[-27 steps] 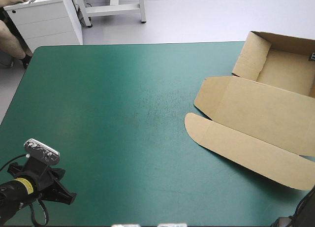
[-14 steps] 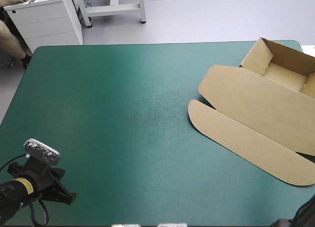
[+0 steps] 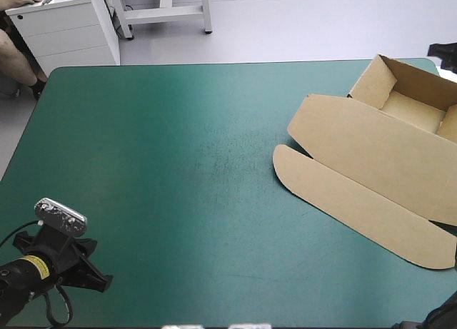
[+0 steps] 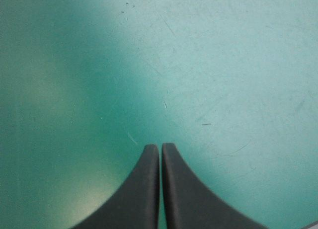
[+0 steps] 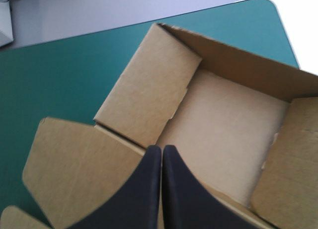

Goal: Fold the box

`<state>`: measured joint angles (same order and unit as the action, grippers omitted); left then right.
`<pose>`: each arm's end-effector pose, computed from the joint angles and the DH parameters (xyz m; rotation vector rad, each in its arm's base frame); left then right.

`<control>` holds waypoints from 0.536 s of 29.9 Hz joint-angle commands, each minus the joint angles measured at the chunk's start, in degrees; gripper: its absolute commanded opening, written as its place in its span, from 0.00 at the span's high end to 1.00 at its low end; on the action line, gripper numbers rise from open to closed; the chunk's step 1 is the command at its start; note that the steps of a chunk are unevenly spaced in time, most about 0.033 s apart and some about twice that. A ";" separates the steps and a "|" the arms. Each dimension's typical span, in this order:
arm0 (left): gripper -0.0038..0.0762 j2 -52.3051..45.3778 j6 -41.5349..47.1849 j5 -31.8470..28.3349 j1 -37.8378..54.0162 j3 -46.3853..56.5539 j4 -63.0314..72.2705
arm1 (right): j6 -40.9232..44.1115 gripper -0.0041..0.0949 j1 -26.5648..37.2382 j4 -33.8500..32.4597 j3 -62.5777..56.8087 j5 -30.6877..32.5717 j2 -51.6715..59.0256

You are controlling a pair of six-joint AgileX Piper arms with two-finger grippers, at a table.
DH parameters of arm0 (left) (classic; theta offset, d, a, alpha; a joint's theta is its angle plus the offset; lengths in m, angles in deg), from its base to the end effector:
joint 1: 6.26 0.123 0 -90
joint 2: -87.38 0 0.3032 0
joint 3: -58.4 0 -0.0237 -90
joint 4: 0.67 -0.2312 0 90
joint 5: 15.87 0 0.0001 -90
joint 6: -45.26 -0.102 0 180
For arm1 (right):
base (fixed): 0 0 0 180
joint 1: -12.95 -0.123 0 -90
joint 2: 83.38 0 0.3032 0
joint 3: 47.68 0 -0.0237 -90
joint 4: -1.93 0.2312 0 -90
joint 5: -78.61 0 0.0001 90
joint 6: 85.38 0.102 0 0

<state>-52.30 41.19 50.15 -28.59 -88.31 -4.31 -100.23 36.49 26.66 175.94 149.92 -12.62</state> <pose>0.0484 -0.0135 0.3296 0.5614 2.3696 -0.0608 0.3523 -0.1094 0.4598 0.1467 2.2845 0.2119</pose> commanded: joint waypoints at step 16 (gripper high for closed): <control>0.96 0.26 0.58 -14.81 -0.08 -0.06 0.45 | -11.56 0.97 -15.33 2.54 -53.35 -11.57 38.75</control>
<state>-52.30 41.19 39.26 -28.59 -87.02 -4.32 -109.58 22.25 27.75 127.79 142.72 19.19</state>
